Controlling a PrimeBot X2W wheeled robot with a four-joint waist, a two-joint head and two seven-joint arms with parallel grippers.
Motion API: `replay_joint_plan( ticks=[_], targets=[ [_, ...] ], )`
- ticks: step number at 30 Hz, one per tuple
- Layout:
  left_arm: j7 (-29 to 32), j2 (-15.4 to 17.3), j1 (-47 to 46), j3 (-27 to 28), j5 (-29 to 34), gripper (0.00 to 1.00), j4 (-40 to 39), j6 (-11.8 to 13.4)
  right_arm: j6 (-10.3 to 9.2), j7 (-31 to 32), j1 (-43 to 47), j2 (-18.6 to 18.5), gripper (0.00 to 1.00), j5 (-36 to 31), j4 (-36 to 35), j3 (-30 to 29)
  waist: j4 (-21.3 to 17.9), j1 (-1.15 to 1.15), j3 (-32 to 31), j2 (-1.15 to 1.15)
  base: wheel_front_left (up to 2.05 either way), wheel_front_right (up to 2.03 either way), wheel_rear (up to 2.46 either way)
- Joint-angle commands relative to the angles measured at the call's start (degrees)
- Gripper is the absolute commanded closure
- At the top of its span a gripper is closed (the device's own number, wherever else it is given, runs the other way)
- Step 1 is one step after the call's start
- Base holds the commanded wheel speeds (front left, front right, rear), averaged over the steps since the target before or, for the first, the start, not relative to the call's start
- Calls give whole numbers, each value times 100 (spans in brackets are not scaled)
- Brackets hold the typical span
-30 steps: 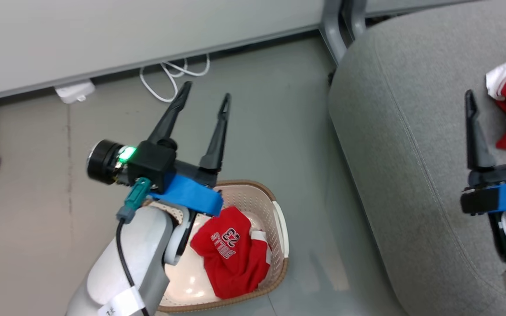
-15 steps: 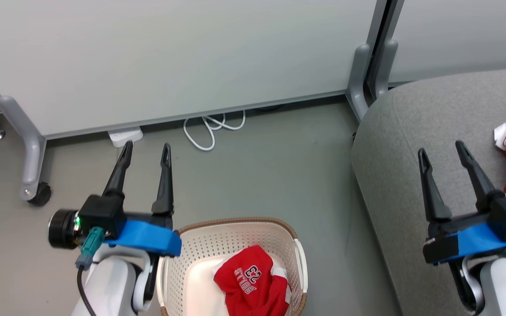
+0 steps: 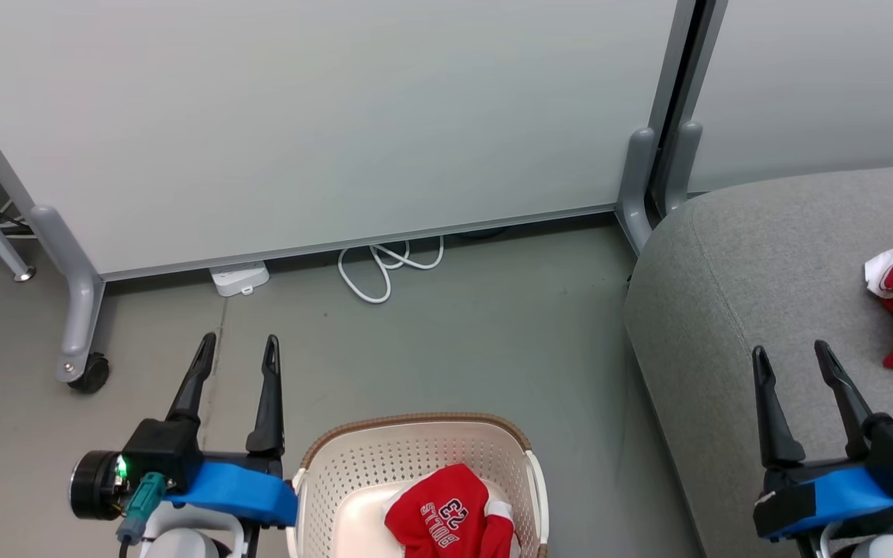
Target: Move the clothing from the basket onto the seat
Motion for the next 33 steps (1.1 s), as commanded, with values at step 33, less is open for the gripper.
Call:
replay_joint_plan(
  ticks=[33],
  targets=[
    [-24, -248, 173, 186, 327, 0, 220, -292, 1, -22, 292, 334, 0, 36, 192, 67, 105, 1, -39, 0, 0, 0, 0]
  ],
)
